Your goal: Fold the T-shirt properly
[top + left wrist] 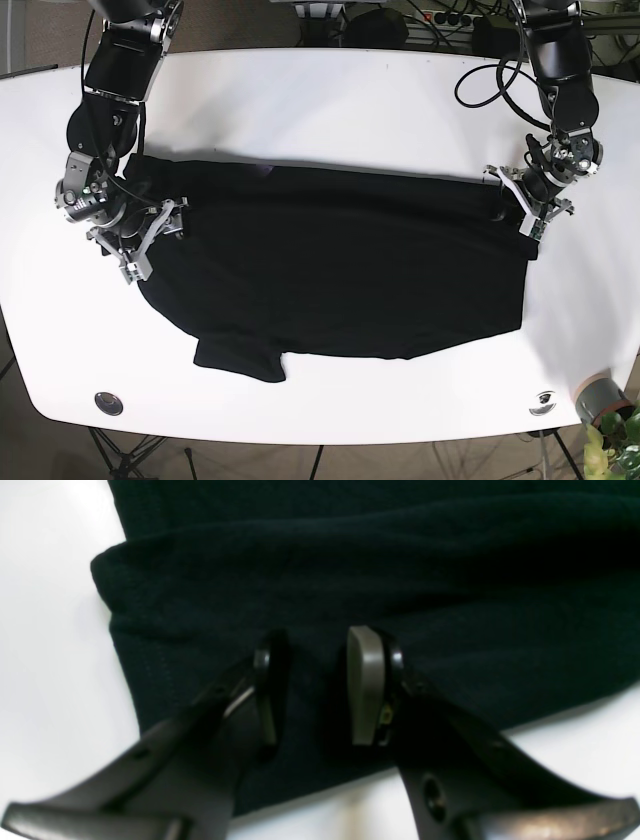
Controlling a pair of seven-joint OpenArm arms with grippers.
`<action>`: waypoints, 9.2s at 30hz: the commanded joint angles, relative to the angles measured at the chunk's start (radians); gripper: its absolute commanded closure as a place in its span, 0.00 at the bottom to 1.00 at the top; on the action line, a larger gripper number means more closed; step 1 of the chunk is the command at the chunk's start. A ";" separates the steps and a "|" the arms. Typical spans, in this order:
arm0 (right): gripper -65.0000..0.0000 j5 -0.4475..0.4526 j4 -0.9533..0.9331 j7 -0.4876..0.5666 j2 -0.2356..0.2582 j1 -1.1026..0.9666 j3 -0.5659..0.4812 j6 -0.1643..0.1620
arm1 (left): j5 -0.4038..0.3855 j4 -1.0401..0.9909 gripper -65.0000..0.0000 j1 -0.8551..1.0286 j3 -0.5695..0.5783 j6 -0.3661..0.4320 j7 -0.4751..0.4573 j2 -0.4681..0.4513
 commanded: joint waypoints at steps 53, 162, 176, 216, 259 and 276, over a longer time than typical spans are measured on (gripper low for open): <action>0.64 0.008 0.000 0.074 0.004 -0.044 -0.119 -0.005 | 0.023 0.004 0.74 -0.008 -0.003 0.006 0.021 -0.016; 0.30 0.016 0.142 0.051 -0.143 -0.279 0.303 0.003 | 0.017 0.185 0.43 -0.092 -0.029 0.007 0.154 -0.033; 0.95 0.017 0.133 0.051 -0.150 -0.277 0.298 0.003 | 0.015 -0.038 0.42 -0.157 -0.161 0.045 0.145 -0.089; 0.97 0.017 0.259 0.003 -0.134 -0.351 0.302 0.004 | 0.015 -0.007 1.00 0.016 -0.230 0.006 0.200 -0.078; 0.35 0.016 0.459 -0.032 -0.094 -0.587 0.345 0.004 | 0.021 0.569 0.49 0.437 -0.353 0.006 0.446 0.079; 0.35 0.008 0.452 -0.033 -0.057 -0.340 0.282 0.001 | 0.021 0.676 0.50 0.259 -0.345 0.006 0.446 0.050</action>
